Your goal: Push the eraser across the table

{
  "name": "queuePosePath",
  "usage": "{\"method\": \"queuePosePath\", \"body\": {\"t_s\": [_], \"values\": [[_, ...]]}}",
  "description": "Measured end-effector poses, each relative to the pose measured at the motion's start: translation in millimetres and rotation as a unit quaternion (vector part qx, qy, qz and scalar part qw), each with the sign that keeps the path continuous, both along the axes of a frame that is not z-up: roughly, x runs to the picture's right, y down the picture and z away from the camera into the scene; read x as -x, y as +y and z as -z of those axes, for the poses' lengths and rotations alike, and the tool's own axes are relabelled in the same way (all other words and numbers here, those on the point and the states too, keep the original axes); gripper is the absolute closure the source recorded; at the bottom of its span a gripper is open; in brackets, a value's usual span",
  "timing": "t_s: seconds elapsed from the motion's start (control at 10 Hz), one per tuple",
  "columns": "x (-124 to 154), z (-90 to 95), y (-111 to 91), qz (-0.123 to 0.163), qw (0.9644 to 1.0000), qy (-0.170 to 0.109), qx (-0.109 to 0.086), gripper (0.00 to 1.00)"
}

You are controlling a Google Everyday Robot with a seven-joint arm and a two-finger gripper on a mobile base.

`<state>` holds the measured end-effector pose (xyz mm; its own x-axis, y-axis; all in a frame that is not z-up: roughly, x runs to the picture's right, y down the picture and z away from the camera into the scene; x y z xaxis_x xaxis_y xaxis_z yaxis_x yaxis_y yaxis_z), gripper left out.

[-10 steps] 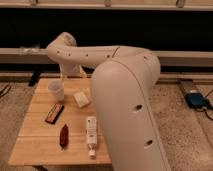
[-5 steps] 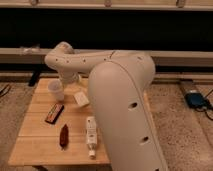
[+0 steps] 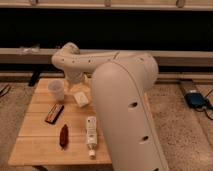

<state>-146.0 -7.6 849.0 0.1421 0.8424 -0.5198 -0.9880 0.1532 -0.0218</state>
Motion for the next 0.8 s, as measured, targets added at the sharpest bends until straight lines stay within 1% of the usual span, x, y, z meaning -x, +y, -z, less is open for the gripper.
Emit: {"method": "queuePosePath", "body": {"t_s": [0.2,0.3,0.6,0.7,0.8], "values": [[-6.6,-20.7,2.5,0.001,1.0,0.007,0.0,0.2],[-3.5,-30.8,4.6,0.001,1.0,0.006,0.0,0.2],[15.5,-50.4,11.8,0.014,0.9999,-0.004,0.006,0.2],[24.1,-52.6,15.5,0.02,0.9997,-0.008,0.011,0.2],[25.2,-55.8,17.6,0.027,0.9995,-0.008,0.015,0.2]]}}
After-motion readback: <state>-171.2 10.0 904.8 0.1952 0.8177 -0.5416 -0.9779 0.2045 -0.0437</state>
